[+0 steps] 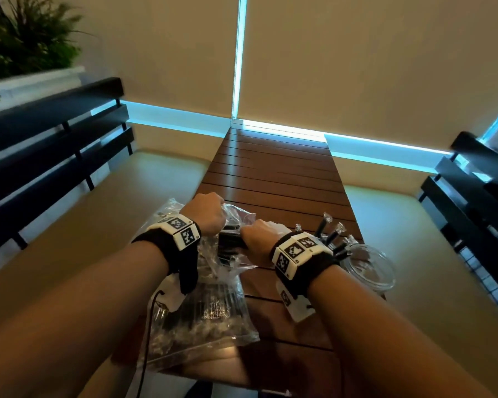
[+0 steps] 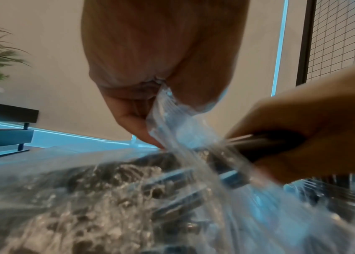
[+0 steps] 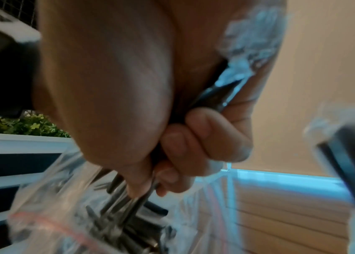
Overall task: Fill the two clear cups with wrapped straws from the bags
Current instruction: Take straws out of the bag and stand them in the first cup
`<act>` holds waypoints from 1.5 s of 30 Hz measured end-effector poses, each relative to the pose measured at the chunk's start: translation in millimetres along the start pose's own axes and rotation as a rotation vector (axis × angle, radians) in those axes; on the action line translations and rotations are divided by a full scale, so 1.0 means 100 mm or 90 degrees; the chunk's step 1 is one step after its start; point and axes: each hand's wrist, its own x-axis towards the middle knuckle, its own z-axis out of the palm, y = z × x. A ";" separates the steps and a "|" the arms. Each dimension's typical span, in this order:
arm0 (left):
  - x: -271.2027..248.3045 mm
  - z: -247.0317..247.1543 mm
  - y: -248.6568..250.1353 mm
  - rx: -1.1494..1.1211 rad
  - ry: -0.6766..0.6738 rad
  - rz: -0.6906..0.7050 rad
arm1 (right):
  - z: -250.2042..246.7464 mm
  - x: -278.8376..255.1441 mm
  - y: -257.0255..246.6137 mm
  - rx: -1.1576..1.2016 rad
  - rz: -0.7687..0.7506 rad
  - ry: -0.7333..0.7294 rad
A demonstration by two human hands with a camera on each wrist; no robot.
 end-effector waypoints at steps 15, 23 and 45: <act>0.08 0.18 0.26 0.057 -0.068 -0.049 | -1.02 -1.00 0.91 0.025 0.114 -0.013; -0.25 -0.11 0.66 -0.267 -0.099 0.118 | -0.64 -0.88 0.86 0.202 0.120 0.293; -0.46 -0.84 1.66 -0.734 0.241 0.316 | -0.32 -0.51 0.61 0.735 0.139 0.150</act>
